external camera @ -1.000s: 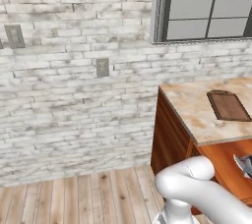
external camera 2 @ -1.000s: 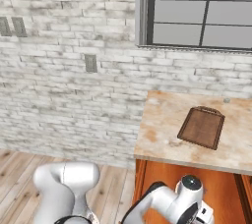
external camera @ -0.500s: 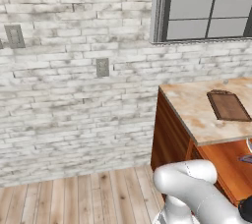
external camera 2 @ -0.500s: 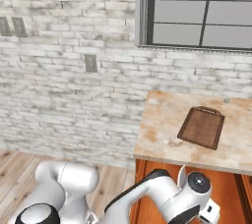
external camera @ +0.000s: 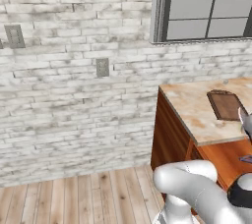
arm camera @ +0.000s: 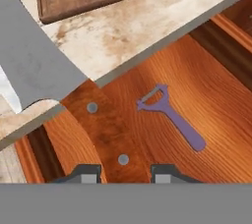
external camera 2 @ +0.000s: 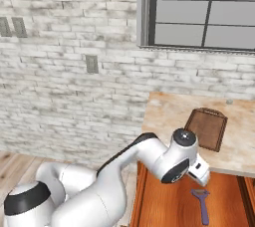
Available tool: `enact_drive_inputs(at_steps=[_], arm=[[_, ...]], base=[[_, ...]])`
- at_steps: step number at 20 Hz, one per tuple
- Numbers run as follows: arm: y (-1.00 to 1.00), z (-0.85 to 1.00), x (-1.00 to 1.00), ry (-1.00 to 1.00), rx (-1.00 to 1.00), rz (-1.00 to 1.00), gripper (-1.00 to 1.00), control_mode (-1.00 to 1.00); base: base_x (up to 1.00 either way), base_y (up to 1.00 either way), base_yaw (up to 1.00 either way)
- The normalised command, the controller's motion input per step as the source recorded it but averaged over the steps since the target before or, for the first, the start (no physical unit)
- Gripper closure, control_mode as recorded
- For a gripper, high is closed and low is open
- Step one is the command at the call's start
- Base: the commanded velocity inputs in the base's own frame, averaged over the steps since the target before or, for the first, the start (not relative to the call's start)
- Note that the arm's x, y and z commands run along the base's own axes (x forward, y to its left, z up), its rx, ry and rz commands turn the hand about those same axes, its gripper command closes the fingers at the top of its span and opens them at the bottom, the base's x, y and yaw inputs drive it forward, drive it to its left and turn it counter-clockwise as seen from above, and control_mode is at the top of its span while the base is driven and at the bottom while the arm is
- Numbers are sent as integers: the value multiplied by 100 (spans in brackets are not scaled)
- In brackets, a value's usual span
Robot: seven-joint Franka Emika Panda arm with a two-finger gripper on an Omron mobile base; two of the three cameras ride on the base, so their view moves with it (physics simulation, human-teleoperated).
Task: Open the drawer on the right and place the cutting tools on the cutting board.
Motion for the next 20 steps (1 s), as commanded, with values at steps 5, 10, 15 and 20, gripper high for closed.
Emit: enact_drive_inputs(at_steps=[5, 10, 15, 20], arm=[[12, 91, 100, 3, 3, -4, 100, -100], [8, 23, 100, 20, -1, 0, 100, -100], [-1, -4, 93, 13, -1, 0, 100, -100], [-40, -34, 64, 3, 24, -9, 100, -100]], base=[[0, 0, 0], [0, 0, 0], [0, 0, 0], [0, 0, 0]])
